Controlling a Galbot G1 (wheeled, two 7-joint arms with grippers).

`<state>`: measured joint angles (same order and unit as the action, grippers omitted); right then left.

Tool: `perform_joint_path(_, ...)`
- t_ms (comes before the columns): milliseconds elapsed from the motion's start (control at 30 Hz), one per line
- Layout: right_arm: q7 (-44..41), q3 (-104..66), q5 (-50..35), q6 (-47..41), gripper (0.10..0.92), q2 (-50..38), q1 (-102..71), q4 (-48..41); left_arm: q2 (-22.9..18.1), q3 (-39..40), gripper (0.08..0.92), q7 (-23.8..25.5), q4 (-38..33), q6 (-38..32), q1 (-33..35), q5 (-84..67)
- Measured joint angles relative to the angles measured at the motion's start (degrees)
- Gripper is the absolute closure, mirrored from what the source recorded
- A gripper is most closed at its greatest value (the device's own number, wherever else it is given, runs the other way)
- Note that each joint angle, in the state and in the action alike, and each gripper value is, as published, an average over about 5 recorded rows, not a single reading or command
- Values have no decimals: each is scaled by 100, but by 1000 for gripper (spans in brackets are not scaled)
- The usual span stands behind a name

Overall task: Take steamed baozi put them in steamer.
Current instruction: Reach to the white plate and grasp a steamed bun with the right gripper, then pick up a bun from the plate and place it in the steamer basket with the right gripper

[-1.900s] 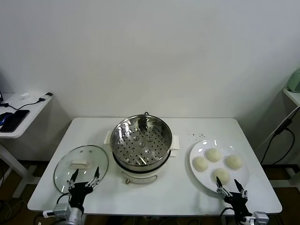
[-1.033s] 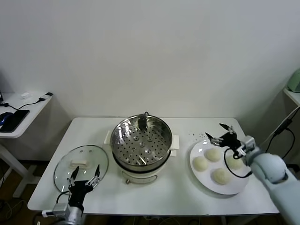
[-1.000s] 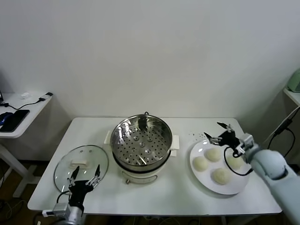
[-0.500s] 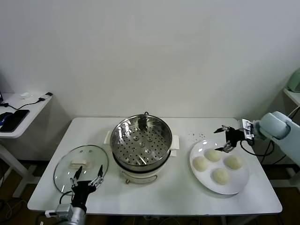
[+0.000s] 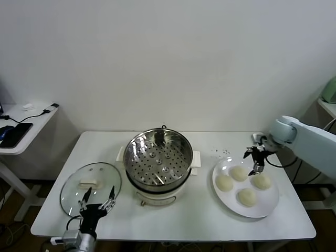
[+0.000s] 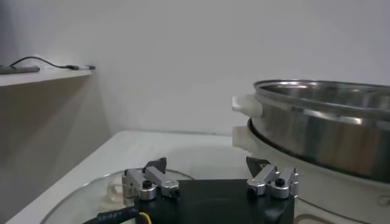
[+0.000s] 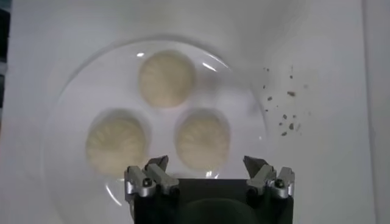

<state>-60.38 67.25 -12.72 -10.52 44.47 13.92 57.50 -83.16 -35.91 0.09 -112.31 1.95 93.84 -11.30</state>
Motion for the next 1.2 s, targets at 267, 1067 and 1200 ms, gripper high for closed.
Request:
perform_joint_path(267,-30,50,47,-126,203,357,-158,-361,-1,12,177,22,20,-3,17,13)
perform_joint_path(1067,129,-164,274,-283,504,451,-408,-531,1,99,177,47,61,-96,93,75)
perform_joint_path(1200,85,-29,160,-275,528,383,-186,-396,-2,102,177,46,18,-99,127,88)
